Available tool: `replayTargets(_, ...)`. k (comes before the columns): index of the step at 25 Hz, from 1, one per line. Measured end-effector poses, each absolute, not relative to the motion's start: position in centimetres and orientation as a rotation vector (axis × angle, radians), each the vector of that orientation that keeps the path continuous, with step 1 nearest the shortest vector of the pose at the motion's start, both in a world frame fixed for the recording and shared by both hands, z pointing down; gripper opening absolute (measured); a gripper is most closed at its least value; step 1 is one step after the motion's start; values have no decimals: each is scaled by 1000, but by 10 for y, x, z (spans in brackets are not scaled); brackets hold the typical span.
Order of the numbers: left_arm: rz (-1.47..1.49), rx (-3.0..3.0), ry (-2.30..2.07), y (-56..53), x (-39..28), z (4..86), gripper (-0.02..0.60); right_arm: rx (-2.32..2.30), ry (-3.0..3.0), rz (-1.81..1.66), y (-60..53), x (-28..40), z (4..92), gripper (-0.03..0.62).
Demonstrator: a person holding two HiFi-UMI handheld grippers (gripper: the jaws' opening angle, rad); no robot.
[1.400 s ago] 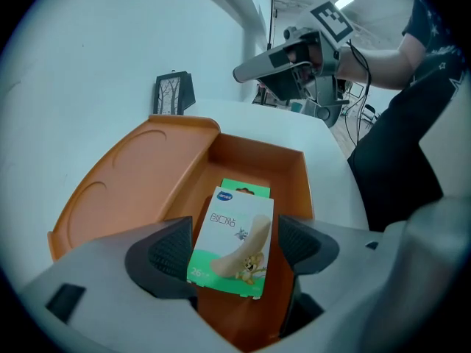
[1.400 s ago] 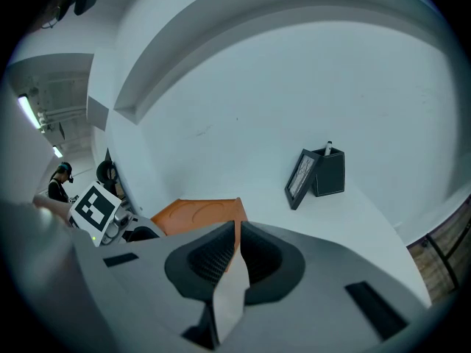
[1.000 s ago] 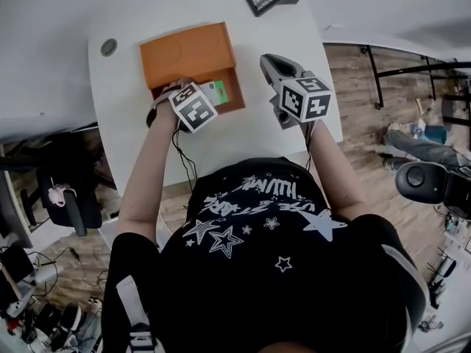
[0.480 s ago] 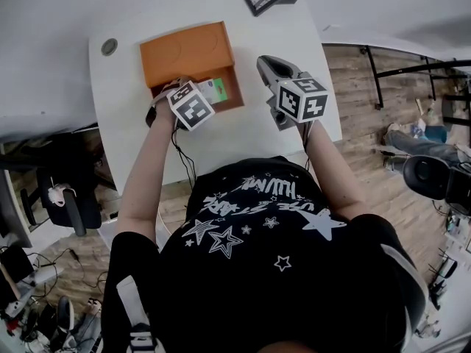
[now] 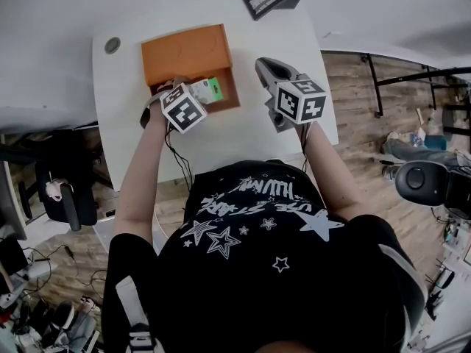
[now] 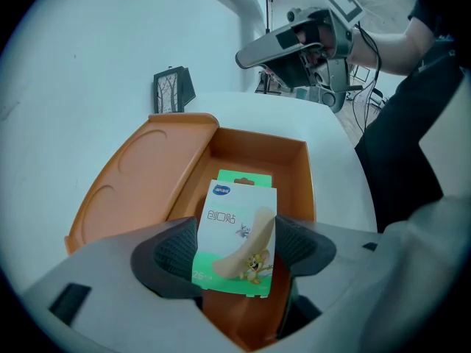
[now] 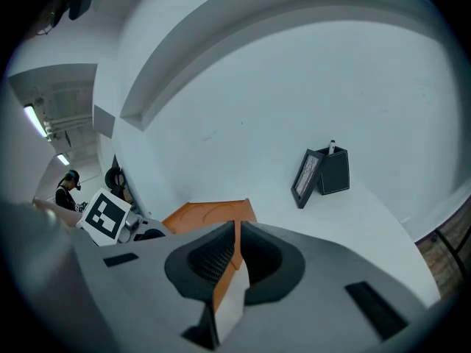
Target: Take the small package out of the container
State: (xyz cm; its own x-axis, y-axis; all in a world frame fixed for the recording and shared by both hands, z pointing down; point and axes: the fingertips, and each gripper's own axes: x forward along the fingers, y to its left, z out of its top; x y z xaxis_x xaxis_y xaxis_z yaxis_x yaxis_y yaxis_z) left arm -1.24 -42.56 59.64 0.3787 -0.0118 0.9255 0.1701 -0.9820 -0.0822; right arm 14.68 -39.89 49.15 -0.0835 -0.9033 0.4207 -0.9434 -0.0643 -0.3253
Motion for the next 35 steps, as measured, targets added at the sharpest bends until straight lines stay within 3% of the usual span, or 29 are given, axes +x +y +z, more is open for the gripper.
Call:
replayTargets(23, -1186, -2719, 509, -397, -40, 475, 354, 1894, -2315, 718, -354, 104, 446, 55)
replayTargets(35, -1081, -2764, 744, -359, -56, 450, 354, 1807, -2396, 719, -320, 104, 445, 55)
